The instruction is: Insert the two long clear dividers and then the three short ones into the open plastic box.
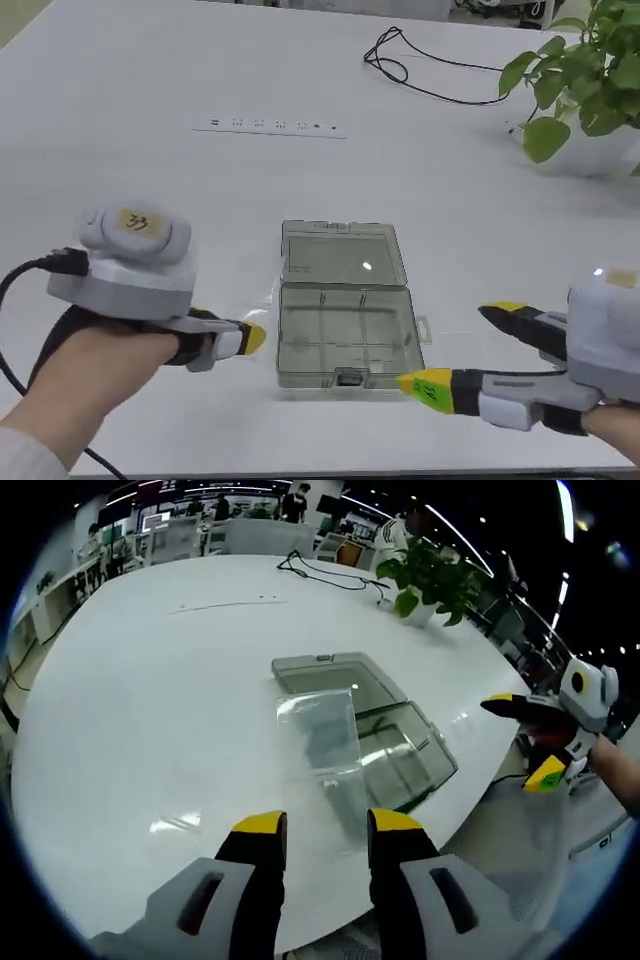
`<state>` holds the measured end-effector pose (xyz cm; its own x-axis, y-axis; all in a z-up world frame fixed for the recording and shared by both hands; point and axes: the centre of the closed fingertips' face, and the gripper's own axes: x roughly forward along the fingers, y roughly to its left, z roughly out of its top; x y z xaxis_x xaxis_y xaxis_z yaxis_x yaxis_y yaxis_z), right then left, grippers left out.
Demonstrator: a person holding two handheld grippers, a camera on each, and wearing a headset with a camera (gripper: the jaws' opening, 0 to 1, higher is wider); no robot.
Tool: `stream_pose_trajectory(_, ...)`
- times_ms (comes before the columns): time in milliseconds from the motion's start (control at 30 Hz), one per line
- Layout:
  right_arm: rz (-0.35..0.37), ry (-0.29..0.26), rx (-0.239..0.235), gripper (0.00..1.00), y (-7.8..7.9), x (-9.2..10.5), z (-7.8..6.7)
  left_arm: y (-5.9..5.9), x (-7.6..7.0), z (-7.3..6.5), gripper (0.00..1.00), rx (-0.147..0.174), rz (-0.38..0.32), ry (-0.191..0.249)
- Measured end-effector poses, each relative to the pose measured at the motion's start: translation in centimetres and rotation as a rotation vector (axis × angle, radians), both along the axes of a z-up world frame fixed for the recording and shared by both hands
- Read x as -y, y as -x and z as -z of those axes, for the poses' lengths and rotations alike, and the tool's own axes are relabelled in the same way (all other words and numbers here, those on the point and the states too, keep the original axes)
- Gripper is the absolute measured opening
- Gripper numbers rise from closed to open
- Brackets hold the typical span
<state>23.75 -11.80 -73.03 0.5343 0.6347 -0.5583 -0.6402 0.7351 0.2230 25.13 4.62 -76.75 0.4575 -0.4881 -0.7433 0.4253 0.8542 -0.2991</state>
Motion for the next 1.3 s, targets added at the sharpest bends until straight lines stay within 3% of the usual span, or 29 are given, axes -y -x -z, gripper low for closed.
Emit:
stream_pose_trajectory(133, 0.006, -0.044, -0.019, 0.84, -1.4, -1.9, -0.9, -0.6, 1.0, -0.4, 0.30, 0.015, 0.003, 0.029)
stream_pose_trajectory(200, 0.004, -0.116, -0.039, 0.78, -2.0, -3.4, -1.5, -0.7, 1.4, -0.5, 0.30, 0.019, -0.001, 0.044)
stream_pose_trajectory(233, 0.031, -0.177, -0.061, 0.75, -2.5, -4.0, -1.9, -0.8, 1.6, -0.6, 0.30, 0.021, -0.006, 0.051)
stream_pose_trajectory(433, 0.118, -0.311, -0.157, 0.58, -4.8, -5.7, -2.1, -1.1, 2.2, -1.2, 0.30, 0.028, -0.013, 0.073)
stream_pose_trajectory(500, 0.131, -0.341, -0.167, 0.55, -5.4, -6.3, -2.3, -1.3, 2.3, -1.4, 0.30, 0.033, -0.018, 0.081)
stream_pose_trajectory(633, 0.136, -0.363, -0.214, 0.47, -5.8, -7.6, -2.2, -1.4, 2.3, -1.6, 0.30, 0.032, -0.019, 0.087)
stream_pose_trajectory(733, 0.160, -0.411, -0.269, 0.43, -6.0, -8.5, -2.2, -1.5, 2.5, -1.8, 0.30, 0.037, -0.024, 0.094)
stream_pose_trajectory(833, 0.169, -0.405, -0.269, 0.38, -6.2, -8.9, -2.0, -1.4, 2.7, -1.9, 0.30, 0.038, -0.024, 0.097)
stream_pose_trajectory(933, 0.208, -0.455, -0.339, 0.34, -6.1, -9.4, -1.7, -1.2, 3.0, -1.9, 0.30, 0.036, -0.013, 0.096)
stream_pose_trajectory(1133, 0.222, -0.473, -0.406, 0.20, -5.9, -9.7, -0.7, -0.9, 3.4, -1.7, 0.30, 0.031, -0.012, 0.099)
stream_pose_trajectory(1300, 0.219, -0.477, -0.429, 0.15, -5.4, -10.3, -0.5, -0.7, 3.6, -1.5, 0.30, 0.030, -0.011, 0.101)
